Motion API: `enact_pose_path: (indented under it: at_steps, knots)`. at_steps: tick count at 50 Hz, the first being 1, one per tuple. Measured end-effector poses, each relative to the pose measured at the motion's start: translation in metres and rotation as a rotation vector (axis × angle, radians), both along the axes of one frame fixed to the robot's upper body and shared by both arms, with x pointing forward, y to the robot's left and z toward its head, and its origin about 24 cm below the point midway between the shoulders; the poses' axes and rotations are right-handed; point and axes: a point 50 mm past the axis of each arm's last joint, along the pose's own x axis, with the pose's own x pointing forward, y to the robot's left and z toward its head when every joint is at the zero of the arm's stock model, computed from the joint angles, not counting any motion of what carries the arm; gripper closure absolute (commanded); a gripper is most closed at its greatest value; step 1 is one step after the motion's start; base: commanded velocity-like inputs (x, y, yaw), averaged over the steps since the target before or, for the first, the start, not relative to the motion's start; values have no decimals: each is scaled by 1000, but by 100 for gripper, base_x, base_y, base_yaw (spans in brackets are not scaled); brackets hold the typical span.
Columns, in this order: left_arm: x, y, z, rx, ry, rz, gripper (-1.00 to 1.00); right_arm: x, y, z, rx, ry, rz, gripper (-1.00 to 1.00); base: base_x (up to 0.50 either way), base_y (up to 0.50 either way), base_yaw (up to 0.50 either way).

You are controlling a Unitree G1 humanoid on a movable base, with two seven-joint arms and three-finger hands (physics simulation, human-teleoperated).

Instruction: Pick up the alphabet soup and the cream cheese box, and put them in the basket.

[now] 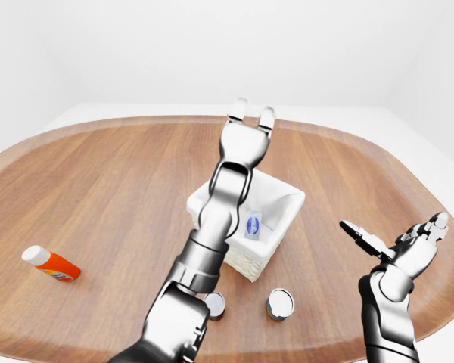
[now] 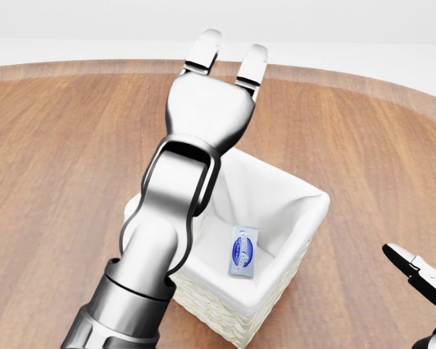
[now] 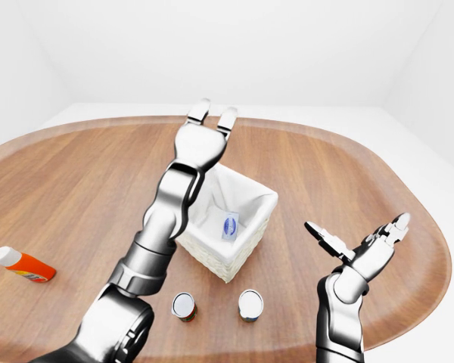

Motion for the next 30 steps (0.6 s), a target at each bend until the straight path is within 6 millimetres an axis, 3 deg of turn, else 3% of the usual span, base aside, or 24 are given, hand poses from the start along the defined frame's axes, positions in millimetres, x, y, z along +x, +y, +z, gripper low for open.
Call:
enact_pose_path:
  at_steps: [13, 30]
  knots:
    - [-18, 16, 32, -117, -113, -6, -100, 0, 0, 1, 0, 1, 1, -100, 0, 0, 0]
    - [-48, 36, 49, -216, -210, 1, -100, 0, 0, 1, 0, -1, 1, -100, 0, 0, 0]
